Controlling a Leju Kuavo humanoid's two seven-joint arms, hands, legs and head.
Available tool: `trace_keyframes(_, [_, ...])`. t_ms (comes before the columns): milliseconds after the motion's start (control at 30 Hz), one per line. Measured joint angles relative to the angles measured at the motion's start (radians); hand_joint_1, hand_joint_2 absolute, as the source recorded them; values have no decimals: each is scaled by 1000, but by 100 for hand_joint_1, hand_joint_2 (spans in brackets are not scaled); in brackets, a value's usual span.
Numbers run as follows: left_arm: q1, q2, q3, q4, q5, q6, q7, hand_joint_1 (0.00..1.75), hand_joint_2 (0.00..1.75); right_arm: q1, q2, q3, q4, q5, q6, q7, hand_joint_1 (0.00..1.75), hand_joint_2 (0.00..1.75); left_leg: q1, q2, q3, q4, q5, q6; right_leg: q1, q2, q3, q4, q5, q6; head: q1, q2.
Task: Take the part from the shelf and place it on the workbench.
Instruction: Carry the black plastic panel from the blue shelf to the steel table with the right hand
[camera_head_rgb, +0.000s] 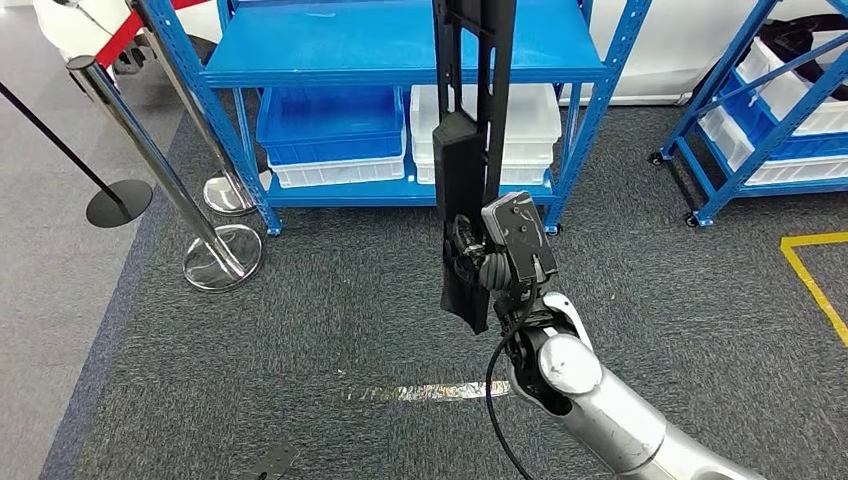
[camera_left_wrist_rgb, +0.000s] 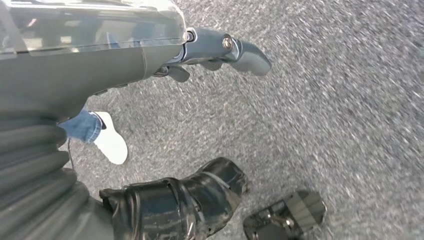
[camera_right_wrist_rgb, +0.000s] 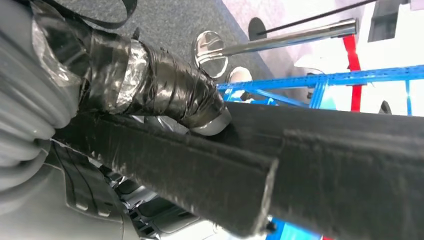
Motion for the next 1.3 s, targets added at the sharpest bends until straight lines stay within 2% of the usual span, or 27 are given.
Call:
trace_keyframes(67, [-1,0,-5,0,0,0,0,0,175,-1,0,0,-2,0,0,0,175,175,4,-1,-32,75,-51,-12,-4,-2,-2,-6,8,-12,-4,0])
trace_keyframes(133, [0,0,-12,0,0,0,0,0,175,1,0,0,-4,1,0,0,175,175,7,-1,-84,205,-114,-20,-3,-3,-9,-6,14,-17,-7,0])
trace_keyframes(167, [1,0,-14,0,0,0,0,0,175,1,0,0,-4,1,0,0,175,175,8,-1,-103,252,-128,-22,-3,-3,-13,-5,17,-17,-7,0])
trace_keyframes(200, [2,0,-15,0,0,0,0,0,175,2,0,0,-4,1,0,0,175,175,8,-1,-105,265,-125,-22,-3,-2,-17,-5,20,-17,-7,0])
trace_keyframes(233, [3,0,-16,0,0,0,0,0,175,3,0,0,-4,1,0,0,175,175,8,-1,-86,236,-104,-20,-3,-2,-19,-4,22,-15,-7,0])
trace_keyframes(300, [0,0,-17,0,0,0,0,0,175,2,0,0,-5,1,0,0,175,175,7,-2,-9,99,-48,-11,-3,-2,-21,-4,28,-10,-7,0])
trace_keyframes(333, [-2,0,-17,0,0,0,0,0,175,2,0,0,-6,1,0,0,175,175,5,-2,25,36,-30,-6,-1,-2,-23,-4,31,-6,-7,0])
trace_keyframes(367, [-3,0,-17,0,0,0,0,0,175,1,0,0,-7,1,0,0,175,175,3,-3,46,-5,-22,-2,-1,-2,-24,-6,34,0,-7,0])
trace_keyframes(433, [-4,1,-17,0,0,0,0,0,175,1,0,0,-8,2,0,0,175,175,-3,-4,53,-26,-17,7,-1,-2,-26,-13,45,14,-6,0])
trace_keyframes(500, [-3,0,-18,0,0,0,0,0,175,1,-1,0,-8,2,0,0,175,175,1,-3,53,-40,-1,20,-1,-2,-30,-12,44,27,-6,0])
trace_keyframes(567, [-4,0,-18,0,0,0,0,0,175,0,-1,-1,-9,2,0,0,175,175,6,-1,50,-54,16,31,0,-1,-58,50,-5,33,-2,0])
trace_keyframes(633, [-5,0,-21,0,-3,1,4,0,175,2,-2,-1,-9,6,-1,1,175,175,4,0,38,-54,23,38,1,-1,-107,178,-79,35,2,0])
trace_keyframes(667, [-4,0,-24,0,-7,2,8,0,175,3,-2,-1,-8,12,-2,3,175,175,3,-1,31,-52,26,38,0,-1,-125,231,-101,37,2,0])
trace_keyframes(700, [-4,0,-28,0,-13,5,13,0,175,5,-2,-1,-8,20,-3,6,175,175,3,-5,25,-49,29,38,0,-1,-127,253,-107,37,2,0])
trace_keyframes(733, [-3,0,-34,0,-22,9,18,0,175,5,-2,-1,-8,31,-6,8,175,175,2,-10,19,-45,31,37,0,0,-109,235,-94,37,2,0])
trace_keyframes(833, [-4,-2,-51,0,-52,33,23,0,175,5,-4,-3,-10,90,-27,16,175,175,1,-28,2,-27,34,30,-1,29,6,49,-34,27,2,0])
trace_keyframes(867, [-5,-4,-56,0,-59,43,23,0,175,5,-5,-3,-13,118,-36,21,175,175,0,-33,-5,-22,36,25,-1,37,28,10,-27,22,1,0])
trace_keyframes(900, [-6,-4,-61,0,-65,52,22,0,175,6,-6,-4,-17,146,-44,28,175,175,0,-37,-10,-19,38,19,0,40,35,-6,-27,18,1,0])
trace_keyframes(967, [-5,-3,-68,0,-74,67,19,0,175,9,-10,-7,-26,194,-57,43,175,175,1,-47,-17,-20,45,6,1,25,32,-8,-20,8,1,0])
trace_keyframes(1033, [-3,-3,-71,0,-84,84,12,0,175,13,-16,-14,-39,246,-70,59,175,175,2,-41,-30,0,29,-7,-2,10,33,-15,-11,-5,-2,0])
trace_keyframes(1067, [-3,-2,-74,0,-95,106,4,0,175,23,-21,-23,-51,281,-79,69,175,175,4,-33,-46,34,5,-13,-4,2,33,-19,-8,-11,-6,0])
trace_keyframes(1133, [-6,-4,-83,0,-126,169,-15,0,175,75,-41,-62,-99,352,-95,91,175,175,9,-16,-97,156,-62,-25,-4,-20,33,-20,-6,-15,-13,0])
trace_keyframes(1167, [-7,-4,-87,0,-139,198,-21,0,175,111,-55,-88,-130,377,-99,101,175,175,11,-13,-120,217,-86,-29,-3,-32,32,-20,-6,-15,-13,0])
trace_keyframes(1200, [-8,-4,-91,0,-147,215,-23,0,175,144,-69,-113,-158,388,-101,109,175,175,12,-10,-132,251,-95,-32,-3,-45,32,-20,-7,-15,-13,0])
trace_keyframes(1233, [-8,-4,-94,0,-152,224,-24,0,175,170,-82,-134,-182,391,-101,114,175,175,13,-7,-125,248,-86,-33,-4,-55,32,-20,-7,-15,-13,0])
trace_keyframes(1267, [-8,-3,-96,0,-154,226,-23,0,175,188,-91,-150,-202,393,-101,117,175,175,14,-2,-97,205,-60,-33,-5,-63,32,-20,-7,-14,-14,0])
trace_keyframes(1300, [-10,-3,-99,0,-156,228,-23,0,175,201,-99,-163,-221,395,-101,118,175,175,13,14,-55,135,-29,-30,-5,-69,33,-20,-8,-13,-14,0])
